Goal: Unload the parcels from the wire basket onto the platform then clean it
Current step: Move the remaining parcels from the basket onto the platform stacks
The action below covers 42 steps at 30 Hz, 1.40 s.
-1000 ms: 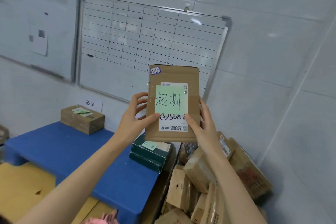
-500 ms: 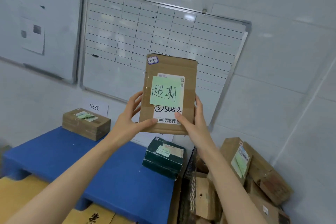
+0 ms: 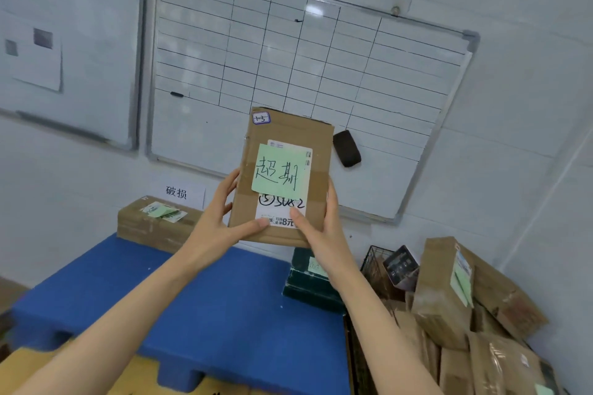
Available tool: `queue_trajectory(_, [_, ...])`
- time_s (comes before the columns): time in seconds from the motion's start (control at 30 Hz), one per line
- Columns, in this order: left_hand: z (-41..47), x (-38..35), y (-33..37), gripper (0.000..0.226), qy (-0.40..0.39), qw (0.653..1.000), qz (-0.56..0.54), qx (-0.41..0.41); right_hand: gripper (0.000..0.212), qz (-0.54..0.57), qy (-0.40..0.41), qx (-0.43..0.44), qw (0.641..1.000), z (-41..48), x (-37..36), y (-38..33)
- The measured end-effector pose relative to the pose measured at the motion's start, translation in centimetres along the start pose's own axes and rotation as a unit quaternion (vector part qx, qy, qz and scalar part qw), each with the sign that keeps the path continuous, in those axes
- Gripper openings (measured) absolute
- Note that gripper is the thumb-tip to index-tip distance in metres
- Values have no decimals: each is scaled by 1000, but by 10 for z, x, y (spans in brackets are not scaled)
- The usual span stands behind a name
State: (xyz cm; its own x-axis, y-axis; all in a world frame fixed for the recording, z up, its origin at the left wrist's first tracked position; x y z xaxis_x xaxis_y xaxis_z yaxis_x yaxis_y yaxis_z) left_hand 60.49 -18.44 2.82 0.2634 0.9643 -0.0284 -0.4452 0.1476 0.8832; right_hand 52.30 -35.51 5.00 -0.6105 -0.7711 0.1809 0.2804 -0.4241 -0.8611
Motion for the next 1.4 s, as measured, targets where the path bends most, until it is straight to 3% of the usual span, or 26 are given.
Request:
queue_trajectory(0.33, [9, 29, -31, 85, 72, 993, -89, 15, 89, -83, 69, 77, 991, -2, -35, -5])
queue_trajectory(0.47, [17, 40, -43, 81, 94, 990, -105, 29, 85, -98, 59, 96, 989, 7, -49, 5])
queue_trajectory(0.87, [39, 39, -111, 67, 150, 981, -65, 109, 81, -87, -35, 25, 995, 52, -74, 84])
queue_trajectory(1.2, [55, 0, -165, 85, 136, 983, 41, 118, 78, -28, -53, -69, 996, 74, -71, 166])
queue_trajectory(1.4, [53, 1, -210, 83, 132, 973, 47, 182, 78, -55, -79, -108, 989, 76, -82, 209])
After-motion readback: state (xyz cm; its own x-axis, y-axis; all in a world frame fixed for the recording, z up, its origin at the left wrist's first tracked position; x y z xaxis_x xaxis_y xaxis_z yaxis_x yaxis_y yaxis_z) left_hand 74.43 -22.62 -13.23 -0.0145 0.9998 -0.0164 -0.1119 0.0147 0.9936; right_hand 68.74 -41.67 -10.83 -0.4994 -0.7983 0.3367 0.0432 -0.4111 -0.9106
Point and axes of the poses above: each hand's wrist, its own z-axis towards the middle knuckle, its own x-axis out of the back of the hand, y = z × x, the point moved 7 cm from there along z, towards the middle knuckle, and after that the axes turned 12 degrees about y, right-handed, at the moved point
